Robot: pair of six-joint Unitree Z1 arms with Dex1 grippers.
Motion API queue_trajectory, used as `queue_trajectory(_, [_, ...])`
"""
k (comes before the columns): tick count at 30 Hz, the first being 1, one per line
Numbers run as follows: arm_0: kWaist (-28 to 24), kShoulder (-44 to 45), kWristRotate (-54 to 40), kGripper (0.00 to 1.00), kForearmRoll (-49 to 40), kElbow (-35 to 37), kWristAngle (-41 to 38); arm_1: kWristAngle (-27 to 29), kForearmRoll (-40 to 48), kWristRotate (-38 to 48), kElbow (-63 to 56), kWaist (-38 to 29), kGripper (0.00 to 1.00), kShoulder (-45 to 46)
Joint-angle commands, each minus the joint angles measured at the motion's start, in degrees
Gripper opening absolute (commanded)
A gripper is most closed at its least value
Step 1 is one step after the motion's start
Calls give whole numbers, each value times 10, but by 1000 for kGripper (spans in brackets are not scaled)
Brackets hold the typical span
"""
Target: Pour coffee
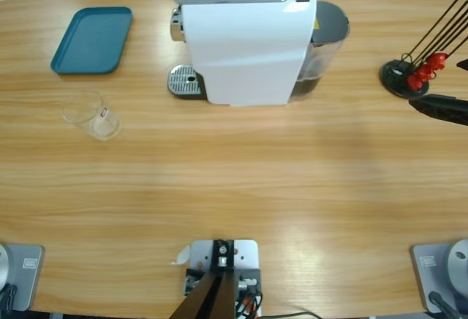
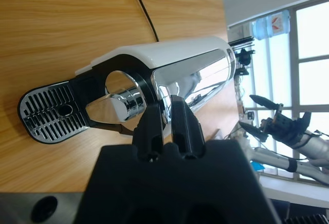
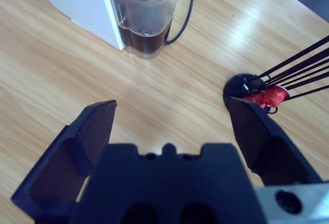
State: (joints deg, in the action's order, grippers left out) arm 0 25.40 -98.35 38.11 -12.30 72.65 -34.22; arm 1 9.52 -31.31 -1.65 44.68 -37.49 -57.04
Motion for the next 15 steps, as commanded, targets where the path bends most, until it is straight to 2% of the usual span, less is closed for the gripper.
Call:
queue_trajectory(1, [4,40,2,0,-4,38,-7,-6,7,-5,-21,-3,964,14])
queue_trajectory(15, [6,29,3,0,-5,36,1,-6,7,-5,-21,-4,964,15])
